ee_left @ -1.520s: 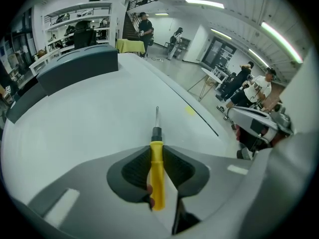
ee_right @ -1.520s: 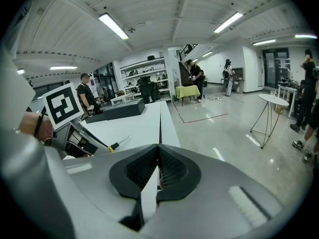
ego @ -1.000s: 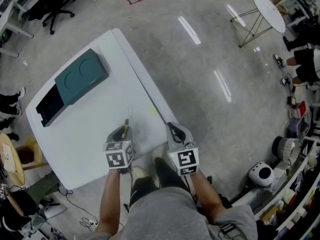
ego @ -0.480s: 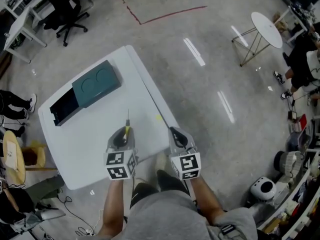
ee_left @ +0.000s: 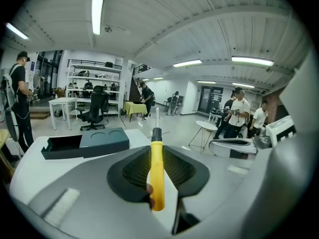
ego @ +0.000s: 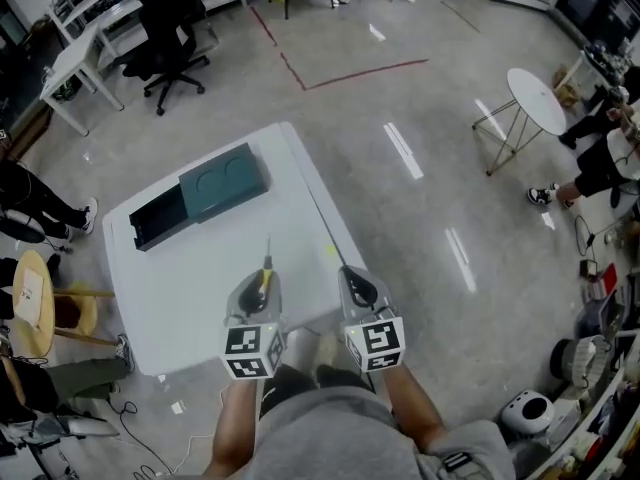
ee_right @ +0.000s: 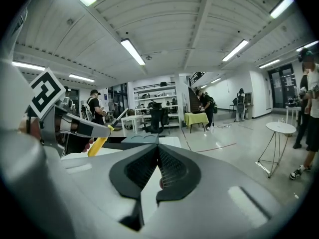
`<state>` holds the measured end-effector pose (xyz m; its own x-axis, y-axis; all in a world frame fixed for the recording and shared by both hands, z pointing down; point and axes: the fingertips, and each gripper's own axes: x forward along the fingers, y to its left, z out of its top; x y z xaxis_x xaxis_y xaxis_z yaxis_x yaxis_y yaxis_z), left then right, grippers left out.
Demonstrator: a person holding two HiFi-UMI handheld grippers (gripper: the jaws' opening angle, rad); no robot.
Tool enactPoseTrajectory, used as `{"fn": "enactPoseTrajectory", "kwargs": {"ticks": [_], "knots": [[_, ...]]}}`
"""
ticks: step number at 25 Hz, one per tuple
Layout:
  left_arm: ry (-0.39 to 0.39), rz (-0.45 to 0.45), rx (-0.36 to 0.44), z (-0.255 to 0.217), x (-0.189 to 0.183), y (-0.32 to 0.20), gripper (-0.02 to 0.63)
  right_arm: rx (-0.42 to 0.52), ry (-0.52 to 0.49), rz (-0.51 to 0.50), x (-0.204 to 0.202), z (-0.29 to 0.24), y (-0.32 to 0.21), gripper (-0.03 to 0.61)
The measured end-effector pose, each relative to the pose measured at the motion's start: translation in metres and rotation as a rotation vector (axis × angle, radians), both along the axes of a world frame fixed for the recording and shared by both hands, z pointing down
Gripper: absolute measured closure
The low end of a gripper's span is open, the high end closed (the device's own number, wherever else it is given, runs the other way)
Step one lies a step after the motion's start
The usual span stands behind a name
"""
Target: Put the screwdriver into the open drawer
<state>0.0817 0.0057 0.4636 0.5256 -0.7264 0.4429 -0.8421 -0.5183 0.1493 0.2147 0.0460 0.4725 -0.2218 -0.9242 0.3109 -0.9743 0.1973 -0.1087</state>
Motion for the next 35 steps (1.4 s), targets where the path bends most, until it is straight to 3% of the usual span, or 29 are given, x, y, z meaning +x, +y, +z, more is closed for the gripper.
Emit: {"fn": "enactPoseTrajectory", "kwargs": {"ticks": [11, 19, 35], "knots": [[0.007, -0.121, 0.059, -0.025, -0.049, 0.021, 0.529, 0.088, 0.002, -0.138, -0.050, -0.035, -0.011, 0.575], [0.010, -0.199, 0.072, -0.028, -0.090, 0.021, 0.529, 0.099, 0.010, -0.222, -0.093, -0.039, -0.017, 0.575], [0.027, -0.270, 0.060, -0.028, -0.166, -0.013, 0.529, 0.083, 0.029, -0.303, -0.175, -0.039, -0.058, 0.575]]}}
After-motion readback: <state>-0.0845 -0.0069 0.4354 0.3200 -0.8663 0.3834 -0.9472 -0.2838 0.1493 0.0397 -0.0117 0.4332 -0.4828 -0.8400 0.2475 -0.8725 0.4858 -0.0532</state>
